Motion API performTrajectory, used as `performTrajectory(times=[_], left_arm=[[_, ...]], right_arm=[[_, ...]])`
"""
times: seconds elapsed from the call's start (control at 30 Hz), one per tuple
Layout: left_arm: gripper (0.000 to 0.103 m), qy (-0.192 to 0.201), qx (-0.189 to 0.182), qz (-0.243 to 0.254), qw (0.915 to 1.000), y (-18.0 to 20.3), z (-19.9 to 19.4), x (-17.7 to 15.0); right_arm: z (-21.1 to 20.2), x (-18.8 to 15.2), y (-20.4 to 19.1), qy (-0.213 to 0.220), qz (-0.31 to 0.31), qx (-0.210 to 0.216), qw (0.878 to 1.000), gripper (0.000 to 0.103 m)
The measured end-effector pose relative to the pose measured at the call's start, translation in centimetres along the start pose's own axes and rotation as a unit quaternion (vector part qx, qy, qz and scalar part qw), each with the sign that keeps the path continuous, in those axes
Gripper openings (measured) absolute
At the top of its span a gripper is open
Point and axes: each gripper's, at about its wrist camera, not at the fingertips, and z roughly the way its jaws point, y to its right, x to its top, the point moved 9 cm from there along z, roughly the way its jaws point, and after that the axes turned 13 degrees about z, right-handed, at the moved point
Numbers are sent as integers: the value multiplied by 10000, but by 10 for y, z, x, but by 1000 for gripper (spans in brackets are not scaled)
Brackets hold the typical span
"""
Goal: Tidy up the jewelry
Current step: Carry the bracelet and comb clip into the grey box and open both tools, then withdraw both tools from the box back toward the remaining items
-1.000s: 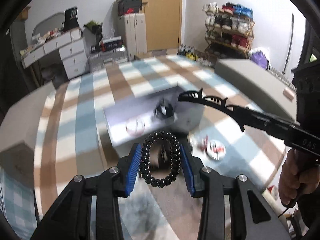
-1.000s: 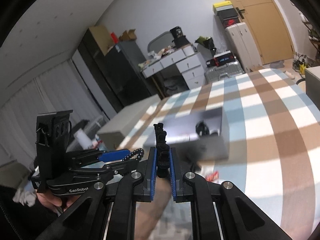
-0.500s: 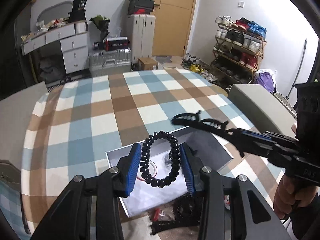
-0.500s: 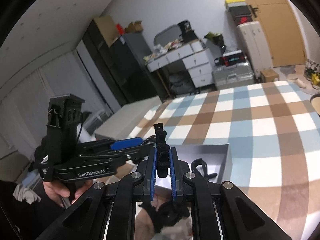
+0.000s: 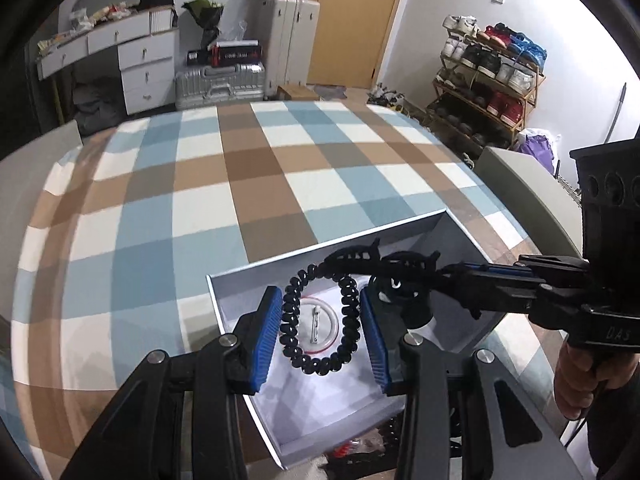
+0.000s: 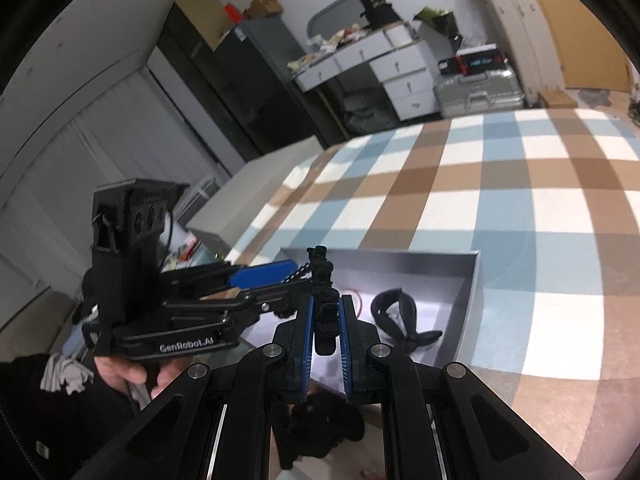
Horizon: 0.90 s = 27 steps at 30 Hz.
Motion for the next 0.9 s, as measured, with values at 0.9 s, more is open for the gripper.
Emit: performTrajectory(times=[0.9], left_arm=[[63, 77, -315, -61, 9995, 2, -8, 6]], right_arm=[[-14, 7, -3, 534, -407, -724, 9951, 46]])
